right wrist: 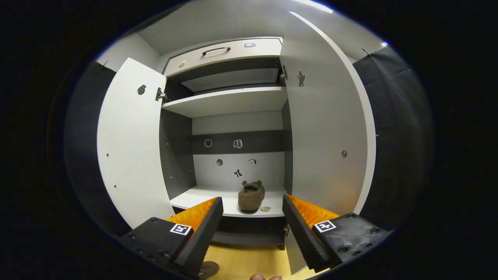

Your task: Grab one shoe with the right hand and put it into the shoe cabinet, grab the other shoe with the left hand and put it into the shoe cabinet; then close the right door with the right hand and the left door with the left hand.

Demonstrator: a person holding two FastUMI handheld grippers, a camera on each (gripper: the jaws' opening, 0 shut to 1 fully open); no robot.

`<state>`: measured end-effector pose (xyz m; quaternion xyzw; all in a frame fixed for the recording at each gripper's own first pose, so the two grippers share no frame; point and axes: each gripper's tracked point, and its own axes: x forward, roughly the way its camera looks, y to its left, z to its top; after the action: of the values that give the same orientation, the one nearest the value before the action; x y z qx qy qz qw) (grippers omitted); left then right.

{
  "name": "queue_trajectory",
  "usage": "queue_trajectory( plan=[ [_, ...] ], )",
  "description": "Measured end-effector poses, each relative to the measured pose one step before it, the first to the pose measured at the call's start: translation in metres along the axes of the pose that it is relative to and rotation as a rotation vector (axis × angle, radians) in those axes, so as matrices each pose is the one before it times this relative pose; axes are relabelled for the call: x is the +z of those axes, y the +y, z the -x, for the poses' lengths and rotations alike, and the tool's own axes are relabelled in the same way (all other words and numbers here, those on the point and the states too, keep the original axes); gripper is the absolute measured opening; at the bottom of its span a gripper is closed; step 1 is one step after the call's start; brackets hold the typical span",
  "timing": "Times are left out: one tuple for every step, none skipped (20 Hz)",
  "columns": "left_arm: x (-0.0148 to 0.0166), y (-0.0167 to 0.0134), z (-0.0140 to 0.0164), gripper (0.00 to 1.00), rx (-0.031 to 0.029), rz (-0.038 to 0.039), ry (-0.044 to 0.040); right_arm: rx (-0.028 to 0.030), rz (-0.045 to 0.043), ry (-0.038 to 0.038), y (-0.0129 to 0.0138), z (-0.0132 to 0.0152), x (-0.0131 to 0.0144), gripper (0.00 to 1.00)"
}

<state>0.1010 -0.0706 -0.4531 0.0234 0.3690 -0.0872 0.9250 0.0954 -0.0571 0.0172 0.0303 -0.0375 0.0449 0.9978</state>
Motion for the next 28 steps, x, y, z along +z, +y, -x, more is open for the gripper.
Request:
queue_trajectory(
  plan=[
    [0.00594,0.00174,0.00498,0.07,0.00198,0.00392,0.00350,0.00032,-0.00643,-0.01031,0.00091,0.00211,0.00279,0.98],
    [0.00838,0.00344,0.00604,0.07,0.01103,-0.00542,-0.00823,-0.00106,-0.00764,-0.01363,0.00137,0.00253,0.00433,0.98],
    [0.01108,0.00202,0.00890,0.08,0.00950,-0.00900,-0.01359,-0.00008,-0.00465,-0.01230,0.00185,0.00190,0.00436,0.98],
    [0.01307,-0.00039,0.01171,0.08,0.00090,-0.00480,-0.01426,-0.00468,-0.00397,-0.00944,-0.00062,0.00087,0.00343,0.98],
    [0.01528,-0.00080,0.01282,0.06,-0.00237,0.00355,-0.01839,-0.00086,-0.00421,-0.00802,0.00051,0.00139,0.00369,0.98],
    [0.01505,0.00013,0.01156,0.05,0.00087,0.01621,-0.01357,-0.00517,-0.00207,-0.00325,-0.00150,0.00097,0.00147,0.98],
    [0.01575,0.00089,0.01233,0.05,0.00023,0.03174,-0.01429,-0.00535,-0.00622,-0.00035,-0.00151,0.00191,0.00110,0.98],
    [0.01771,-0.00203,0.01087,0.05,-0.00434,0.04201,-0.01157,-0.00237,-0.00542,-0.00029,-0.00072,0.00110,0.00014,0.98],
    [0.01719,-0.00392,0.01136,0.05,-0.00282,0.04298,-0.01181,-0.00684,-0.00280,0.00245,-0.00192,0.00087,-0.00075,0.98],
    [0.01873,-0.00123,0.00858,0.05,-0.00012,0.03109,-0.01817,-0.00483,0.00176,-0.00145,-0.00290,0.00092,-0.00083,0.98],
    [0.02145,-0.00149,0.00676,0.05,0.00262,0.01644,-0.01773,-0.00608,0.00427,0.00068,-0.00235,0.00120,-0.00069,0.98],
    [0.02145,-0.00152,0.00505,0.05,0.00537,0.00885,-0.01531,-0.00104,0.00093,0.00136,-0.00138,0.00162,-0.00157,0.98],
    [0.02207,-0.00207,0.00281,0.05,0.00660,0.00233,-0.01309,-0.00245,0.00149,0.00062,-0.00090,0.00146,-0.00033,0.98],
    [0.02366,-0.00295,0.00059,0.05,-0.00024,0.00060,-0.02068,-0.00075,0.00412,0.00004,-0.00137,0.00107,-0.00119,0.98],
    [0.02460,-0.00356,-0.00020,0.05,-0.00384,0.00182,-0.02557,-0.00240,0.00472,-0.00487,-0.00142,0.00175,0.00074,0.98],
    [0.02430,-0.00378,-0.00110,0.05,-0.00440,0.00195,-0.02990,-0.00186,0.00281,-0.00391,-0.00092,0.00150,0.00144,0.98],
    [0.02457,-0.00233,-0.00244,0.05,-0.00154,0.00319,-0.03018,-0.00143,-0.00017,-0.00552,-0.00137,0.00138,0.00150,0.98],
    [0.02432,-0.00076,-0.00414,0.05,-0.00067,0.00663,-0.03092,0.00032,-0.00343,-0.00018,0.00003,0.00186,-0.00010,0.98],
    [0.02304,-0.00238,-0.00528,0.05,0.00136,0.00512,-0.03685,-0.00132,-0.00350,0.00098,-0.00117,0.00133,0.00046,0.98],
    [0.02287,-0.00072,-0.00715,0.05,0.00433,-0.00059,-0.04277,-0.00429,-0.00089,0.00288,-0.00234,-0.00116,0.00024,0.98],
    [0.01966,0.00107,-0.00530,0.05,0.01456,-0.01161,-0.03255,-0.00765,0.00375,-0.00384,-0.00354,0.00042,0.00188,0.98],
    [0.01703,0.00167,-0.00608,0.05,0.01248,-0.00784,-0.02238,-0.00414,0.00671,-0.00234,-0.00198,0.00050,0.00105,0.98],
    [0.00862,-0.00126,-0.00681,0.05,0.00664,-0.00748,-0.00957,-0.00341,0.00579,-0.00287,-0.00272,0.00114,0.00131,0.98],
    [0.01068,-0.00026,-0.01447,0.05,0.00754,-0.00465,-0.00315,-0.00238,0.00448,-0.00171,-0.00256,0.00045,0.00090,0.98],
    [0.00636,-0.00038,-0.01506,0.05,0.00495,0.00974,0.00681,-0.00121,0.00047,-0.00235,-0.00294,0.00096,0.00071,0.98],
    [0.00636,0.00074,-0.01316,0.05,0.00316,0.01241,0.00551,-0.00150,-0.00105,0.00210,-0.00182,0.00095,0.00042,0.98],
    [0.00429,0.00146,-0.01502,0.05,0.01188,0.00112,0.00757,-0.00098,0.00002,0.00210,-0.00163,0.00098,-0.00109,0.98],
    [0.00281,0.00050,-0.01733,0.05,0.01376,-0.00815,0.00876,-0.00082,0.00093,0.00429,-0.00149,0.00040,-0.00097,0.98]
  ],
)
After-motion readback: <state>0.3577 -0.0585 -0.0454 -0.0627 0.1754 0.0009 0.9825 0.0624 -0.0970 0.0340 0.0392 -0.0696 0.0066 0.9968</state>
